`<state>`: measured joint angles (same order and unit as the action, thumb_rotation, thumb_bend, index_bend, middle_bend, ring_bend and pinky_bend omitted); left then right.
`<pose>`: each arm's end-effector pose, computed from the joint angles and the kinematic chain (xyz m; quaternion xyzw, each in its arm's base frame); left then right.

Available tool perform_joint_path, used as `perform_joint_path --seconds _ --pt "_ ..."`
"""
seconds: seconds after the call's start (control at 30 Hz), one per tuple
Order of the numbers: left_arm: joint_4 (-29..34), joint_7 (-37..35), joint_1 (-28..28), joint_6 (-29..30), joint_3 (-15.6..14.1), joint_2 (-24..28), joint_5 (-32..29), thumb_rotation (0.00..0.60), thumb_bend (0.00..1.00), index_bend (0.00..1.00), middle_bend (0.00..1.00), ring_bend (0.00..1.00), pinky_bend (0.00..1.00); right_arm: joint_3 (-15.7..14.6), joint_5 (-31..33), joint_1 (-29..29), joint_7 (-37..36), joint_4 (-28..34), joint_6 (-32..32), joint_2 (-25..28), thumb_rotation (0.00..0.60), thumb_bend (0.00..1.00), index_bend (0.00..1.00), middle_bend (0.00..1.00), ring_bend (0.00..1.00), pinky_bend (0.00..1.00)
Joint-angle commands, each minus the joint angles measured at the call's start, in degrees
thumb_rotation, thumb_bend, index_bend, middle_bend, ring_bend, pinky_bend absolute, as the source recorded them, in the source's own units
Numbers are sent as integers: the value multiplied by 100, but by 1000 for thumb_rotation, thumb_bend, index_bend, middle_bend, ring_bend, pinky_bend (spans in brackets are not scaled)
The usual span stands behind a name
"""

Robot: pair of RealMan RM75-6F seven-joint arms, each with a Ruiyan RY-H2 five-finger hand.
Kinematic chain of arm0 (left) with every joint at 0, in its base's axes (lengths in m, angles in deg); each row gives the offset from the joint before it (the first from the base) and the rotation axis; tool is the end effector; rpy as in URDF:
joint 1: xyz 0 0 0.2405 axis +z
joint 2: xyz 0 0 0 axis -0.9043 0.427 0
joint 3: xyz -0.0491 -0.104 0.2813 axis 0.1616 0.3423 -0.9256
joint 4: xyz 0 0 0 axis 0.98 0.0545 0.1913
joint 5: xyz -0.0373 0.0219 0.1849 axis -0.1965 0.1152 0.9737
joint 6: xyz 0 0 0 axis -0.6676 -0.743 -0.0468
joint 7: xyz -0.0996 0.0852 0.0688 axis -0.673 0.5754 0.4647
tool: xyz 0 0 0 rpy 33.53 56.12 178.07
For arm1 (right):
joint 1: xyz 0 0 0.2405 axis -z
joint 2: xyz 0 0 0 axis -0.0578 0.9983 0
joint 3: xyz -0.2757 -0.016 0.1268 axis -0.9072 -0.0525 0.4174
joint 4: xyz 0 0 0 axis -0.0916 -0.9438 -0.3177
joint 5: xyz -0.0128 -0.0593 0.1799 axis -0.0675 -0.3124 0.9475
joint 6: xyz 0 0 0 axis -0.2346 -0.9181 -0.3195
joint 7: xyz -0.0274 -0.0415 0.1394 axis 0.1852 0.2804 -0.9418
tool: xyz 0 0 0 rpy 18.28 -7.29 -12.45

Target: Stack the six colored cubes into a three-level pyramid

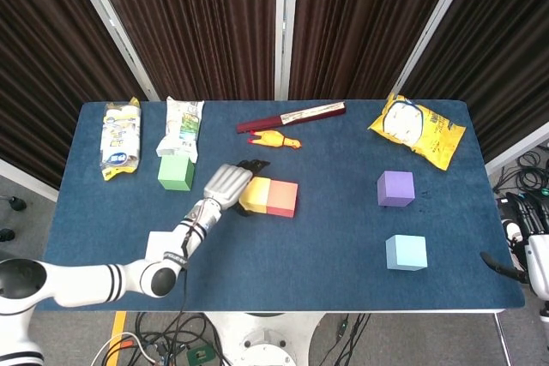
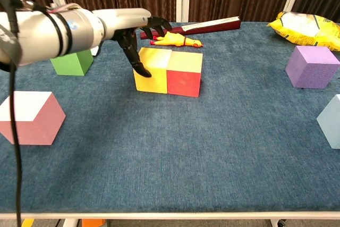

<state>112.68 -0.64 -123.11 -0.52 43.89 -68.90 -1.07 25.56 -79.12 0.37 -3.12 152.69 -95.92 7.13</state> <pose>-0.0886 0.4134 -0.0225 -0.7513 -0.4250 -0.3671 0.3467 -0.3466 -0.1824 0.2505 0.5757 -0.3571 0.4185 0.6049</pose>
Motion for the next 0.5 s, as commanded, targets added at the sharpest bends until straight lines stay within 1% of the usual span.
perform_joint_path --seconds 0.03,0.23,0.4,0.5 --pt "281 -159 189 172 -10 297 137 600 55 87 106 129 386 2 -8 -13 -21 -18 14 -8 600 57 0 116 54 190" --pt "576 -517 592 526 -40 824 503 600 55 101 107 129 385 2 -51 -50 -56 -58 40 -33 600 57 0 116 54 190" --pt "586 -752 865 658 -74 1169 599 600 57 133 113 129 375 -1 -76 -90 -79 -73 87 -43 600 57 0 116 54 190" --pt "515 -900 992 622 -99 1338 607 600 58 135 117 129 354 -15 -116 -155 -68 -77 182 -42 600 56 0 116 54 190"
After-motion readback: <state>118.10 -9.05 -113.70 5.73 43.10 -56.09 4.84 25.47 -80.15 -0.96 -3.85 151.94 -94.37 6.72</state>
